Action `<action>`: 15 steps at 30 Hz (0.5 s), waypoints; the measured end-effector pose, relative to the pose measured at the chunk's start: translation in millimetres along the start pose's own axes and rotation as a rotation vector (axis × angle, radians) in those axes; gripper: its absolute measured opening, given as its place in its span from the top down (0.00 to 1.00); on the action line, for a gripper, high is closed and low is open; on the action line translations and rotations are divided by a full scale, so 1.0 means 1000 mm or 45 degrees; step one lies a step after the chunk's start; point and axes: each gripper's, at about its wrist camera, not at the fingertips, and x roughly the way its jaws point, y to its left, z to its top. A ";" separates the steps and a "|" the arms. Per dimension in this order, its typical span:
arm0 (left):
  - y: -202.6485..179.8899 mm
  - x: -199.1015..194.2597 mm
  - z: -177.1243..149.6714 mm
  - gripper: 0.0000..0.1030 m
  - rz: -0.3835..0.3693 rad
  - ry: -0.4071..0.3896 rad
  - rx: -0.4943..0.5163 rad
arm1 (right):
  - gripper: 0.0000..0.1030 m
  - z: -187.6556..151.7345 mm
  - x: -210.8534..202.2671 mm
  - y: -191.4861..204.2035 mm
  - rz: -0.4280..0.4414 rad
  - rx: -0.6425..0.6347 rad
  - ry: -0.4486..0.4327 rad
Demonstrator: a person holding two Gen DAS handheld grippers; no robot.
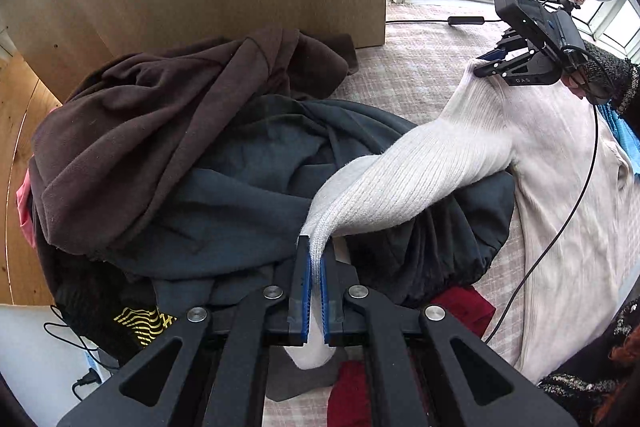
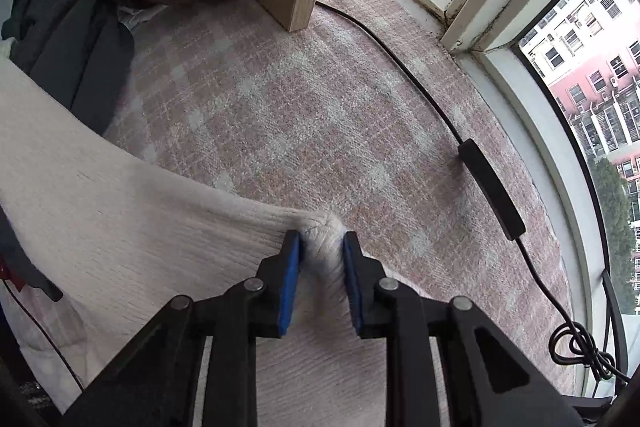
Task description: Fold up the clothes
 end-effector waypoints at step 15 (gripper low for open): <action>-0.003 -0.008 0.008 0.97 -0.086 -0.006 0.003 | 0.79 -0.007 -0.014 -0.008 -0.257 0.177 -0.157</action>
